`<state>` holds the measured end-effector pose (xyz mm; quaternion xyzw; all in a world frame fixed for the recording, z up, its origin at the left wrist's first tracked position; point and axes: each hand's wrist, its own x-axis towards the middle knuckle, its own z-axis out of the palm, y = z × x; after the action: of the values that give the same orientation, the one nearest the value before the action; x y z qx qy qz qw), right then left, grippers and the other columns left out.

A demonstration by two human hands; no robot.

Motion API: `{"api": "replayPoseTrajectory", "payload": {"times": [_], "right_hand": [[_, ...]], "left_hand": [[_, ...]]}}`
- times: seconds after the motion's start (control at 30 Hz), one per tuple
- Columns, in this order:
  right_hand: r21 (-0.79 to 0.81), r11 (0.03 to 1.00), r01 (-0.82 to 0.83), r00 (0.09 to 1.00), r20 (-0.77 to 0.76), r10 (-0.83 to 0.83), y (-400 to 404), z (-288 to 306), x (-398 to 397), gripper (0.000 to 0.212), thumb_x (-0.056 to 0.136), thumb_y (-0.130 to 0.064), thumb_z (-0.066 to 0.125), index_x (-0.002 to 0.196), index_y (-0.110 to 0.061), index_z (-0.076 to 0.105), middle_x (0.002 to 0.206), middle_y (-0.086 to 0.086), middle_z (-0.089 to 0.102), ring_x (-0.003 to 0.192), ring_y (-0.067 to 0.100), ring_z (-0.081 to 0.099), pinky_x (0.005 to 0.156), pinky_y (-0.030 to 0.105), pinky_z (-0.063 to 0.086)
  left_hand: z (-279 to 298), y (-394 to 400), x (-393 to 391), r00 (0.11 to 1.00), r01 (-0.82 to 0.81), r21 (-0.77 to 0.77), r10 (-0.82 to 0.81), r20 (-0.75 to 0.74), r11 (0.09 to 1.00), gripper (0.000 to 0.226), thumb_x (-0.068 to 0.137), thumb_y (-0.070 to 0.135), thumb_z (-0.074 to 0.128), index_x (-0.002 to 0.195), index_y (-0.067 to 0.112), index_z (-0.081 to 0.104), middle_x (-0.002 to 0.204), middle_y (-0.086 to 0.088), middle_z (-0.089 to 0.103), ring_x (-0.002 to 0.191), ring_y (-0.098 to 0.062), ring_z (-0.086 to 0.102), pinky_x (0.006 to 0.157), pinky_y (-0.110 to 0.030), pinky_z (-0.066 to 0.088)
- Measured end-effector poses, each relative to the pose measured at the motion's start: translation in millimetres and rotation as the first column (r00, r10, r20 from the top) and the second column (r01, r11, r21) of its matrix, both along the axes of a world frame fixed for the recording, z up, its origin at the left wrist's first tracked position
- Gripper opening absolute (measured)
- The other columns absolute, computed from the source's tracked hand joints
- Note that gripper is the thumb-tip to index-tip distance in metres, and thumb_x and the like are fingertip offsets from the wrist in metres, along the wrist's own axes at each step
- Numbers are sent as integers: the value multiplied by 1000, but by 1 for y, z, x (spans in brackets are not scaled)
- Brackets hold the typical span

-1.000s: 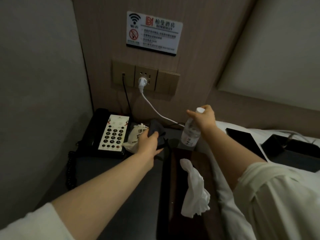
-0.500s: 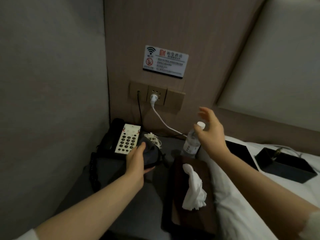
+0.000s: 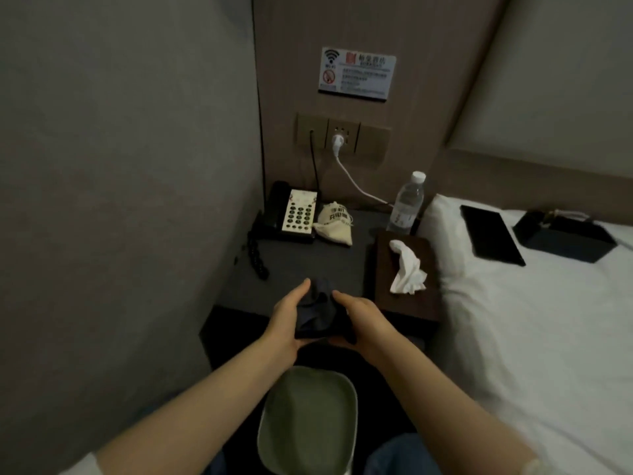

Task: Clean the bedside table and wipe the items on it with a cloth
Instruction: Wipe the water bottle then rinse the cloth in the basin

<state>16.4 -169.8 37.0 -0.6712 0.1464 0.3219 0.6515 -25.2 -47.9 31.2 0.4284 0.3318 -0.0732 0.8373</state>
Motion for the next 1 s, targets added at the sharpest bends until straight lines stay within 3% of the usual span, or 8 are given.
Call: {"api": "replayPoseTrajectory", "payload": {"times": [0.1,0.2,0.27,0.47,0.57,0.77,0.87,1.0], "right_hand": [[27,998,63,998,-22,-63,1,-26,-29,19,100,-21,49,103,-13,66,106,14,68,93,31,65,67,37,54],[50,990,132,991,-28,-130,2,-52,-52,27,100,-10,45,121,-3,61,117,22,65,103,39,63,87,48,54],[12,989,150,988,-31,-150,2,-70,-64,31,100,-8,45,128,-2,56,118,22,63,99,37,63,77,43,56],[-37,974,222,971,-82,-224,-3,-121,-72,24,99,-2,41,112,-5,61,95,18,64,73,29,61,50,34,52],[-56,970,237,966,-97,-241,-5,-142,-73,25,97,1,39,96,-10,60,91,16,62,74,30,61,53,37,53],[-200,969,146,974,-144,-177,-8,-196,-76,36,96,0,38,125,-8,57,112,20,63,96,36,62,76,43,56],[-363,926,107,978,-131,-165,-14,-222,-81,38,96,1,39,127,-8,58,124,22,60,111,38,57,91,43,50],[-355,916,188,959,-135,-250,-13,-238,-83,39,95,-1,41,127,-12,60,114,19,64,103,36,62,89,46,54]], "left_hand": [[-19,-3,-28,996,93,144,-93,-3,985,36,84,44,67,110,19,68,101,-8,72,90,-25,69,69,-34,56],[-39,-7,-50,988,144,306,-152,3,941,44,83,39,70,116,12,61,108,-10,68,93,-24,68,77,-35,56],[-52,-6,-61,974,221,389,-226,-32,894,57,81,33,74,128,12,51,119,-10,62,103,-25,64,89,-39,54],[-102,0,-73,830,453,733,-540,-140,507,73,75,11,78,138,18,40,126,-7,57,114,-22,58,96,-37,50],[-130,-1,-68,801,466,816,-555,-225,342,64,76,15,75,132,23,45,124,0,58,114,-19,57,95,-38,50],[-188,-8,-60,791,517,832,-485,-373,203,33,95,22,53,127,26,56,121,2,65,112,-19,60,83,-23,47],[-212,-6,-64,773,607,685,-497,-394,402,27,99,15,46,118,14,66,116,-8,68,110,-25,62,87,-28,50],[-218,-14,-62,813,579,437,-442,-379,689,22,99,29,50,113,20,64,110,-5,67,106,-23,62,76,-27,49]]}}
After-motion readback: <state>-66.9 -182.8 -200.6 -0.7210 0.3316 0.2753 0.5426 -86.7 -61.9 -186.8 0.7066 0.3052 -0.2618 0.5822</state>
